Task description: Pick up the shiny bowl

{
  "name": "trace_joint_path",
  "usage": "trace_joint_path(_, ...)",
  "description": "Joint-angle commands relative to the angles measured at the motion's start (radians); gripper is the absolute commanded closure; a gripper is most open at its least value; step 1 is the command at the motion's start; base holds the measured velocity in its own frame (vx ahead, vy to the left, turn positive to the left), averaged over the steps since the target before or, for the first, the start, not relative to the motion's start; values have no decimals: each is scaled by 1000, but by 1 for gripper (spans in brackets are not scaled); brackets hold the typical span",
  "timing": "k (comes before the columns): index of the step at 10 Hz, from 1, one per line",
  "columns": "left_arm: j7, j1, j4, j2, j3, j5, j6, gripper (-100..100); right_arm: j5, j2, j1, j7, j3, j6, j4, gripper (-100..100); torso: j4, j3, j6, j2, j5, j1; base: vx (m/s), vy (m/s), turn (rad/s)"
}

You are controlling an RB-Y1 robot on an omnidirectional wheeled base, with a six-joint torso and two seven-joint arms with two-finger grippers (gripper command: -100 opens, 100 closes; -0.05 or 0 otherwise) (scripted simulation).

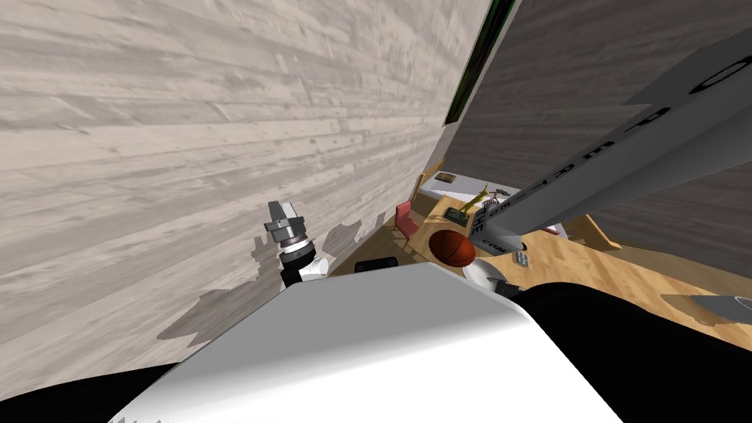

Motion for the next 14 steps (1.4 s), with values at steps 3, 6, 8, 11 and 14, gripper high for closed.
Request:
trace_joint_path(3,0,0,0,0,0,0,0,0,0,4,10,14,1,-5,17,0,1,2,0,4,0,-1,23,7,8)
trace_joint_path(6,0,0,0,0,0,0,0,0,-3,-58,-40,-39,97,80,-54,-100,1,3,0,6,-1,-4,2,-34,-109)
trace_joint_path(8,0,0,0,0,0,0,0,0,-4,-89,-65,-65,148,123,-89,-100,1,3,0,6,-1,-4,2,-42,-83)
trace_joint_path(11,0,0,0,0,0,0,0,0,-5,-120,-89,-92,215,165,-125,-100,1,3,0,6,-1,-5,2,-39,-83)
trace_joint_path(14,0,0,0,0,0,0,0,0,-7,-181,-139,-145,304,250,-195,-100,1,4,0,6,-1,-4,2,-38,-97)
